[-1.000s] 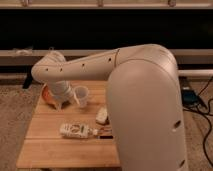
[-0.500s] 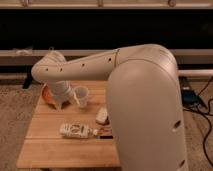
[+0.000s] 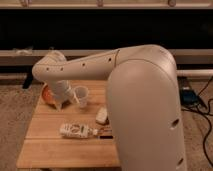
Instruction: Push the ceramic bowl across the table
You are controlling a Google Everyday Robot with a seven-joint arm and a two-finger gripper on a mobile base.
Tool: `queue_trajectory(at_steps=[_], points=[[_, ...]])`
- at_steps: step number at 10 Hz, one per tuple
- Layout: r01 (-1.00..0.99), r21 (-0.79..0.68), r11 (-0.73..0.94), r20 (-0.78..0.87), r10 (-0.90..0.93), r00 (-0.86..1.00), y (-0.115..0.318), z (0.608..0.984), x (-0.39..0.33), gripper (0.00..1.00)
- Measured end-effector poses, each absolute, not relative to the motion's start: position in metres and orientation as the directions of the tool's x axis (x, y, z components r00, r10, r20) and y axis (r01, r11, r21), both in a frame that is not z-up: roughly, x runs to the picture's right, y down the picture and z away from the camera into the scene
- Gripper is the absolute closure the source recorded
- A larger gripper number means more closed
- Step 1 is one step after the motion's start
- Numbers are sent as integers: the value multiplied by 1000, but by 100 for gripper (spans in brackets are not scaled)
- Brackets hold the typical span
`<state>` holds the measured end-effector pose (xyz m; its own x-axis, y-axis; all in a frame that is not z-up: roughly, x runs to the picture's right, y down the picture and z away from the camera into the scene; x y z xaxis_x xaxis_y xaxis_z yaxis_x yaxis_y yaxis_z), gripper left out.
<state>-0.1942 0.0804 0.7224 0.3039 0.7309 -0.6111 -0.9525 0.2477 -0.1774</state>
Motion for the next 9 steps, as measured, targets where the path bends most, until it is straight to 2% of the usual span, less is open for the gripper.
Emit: queue_trajectory(at_steps=[5,9], points=[[-914,-264,308,-584,703,406,36,767,-282,35],[-904,-285,318,-551,718,426,-12,837,-308,35]])
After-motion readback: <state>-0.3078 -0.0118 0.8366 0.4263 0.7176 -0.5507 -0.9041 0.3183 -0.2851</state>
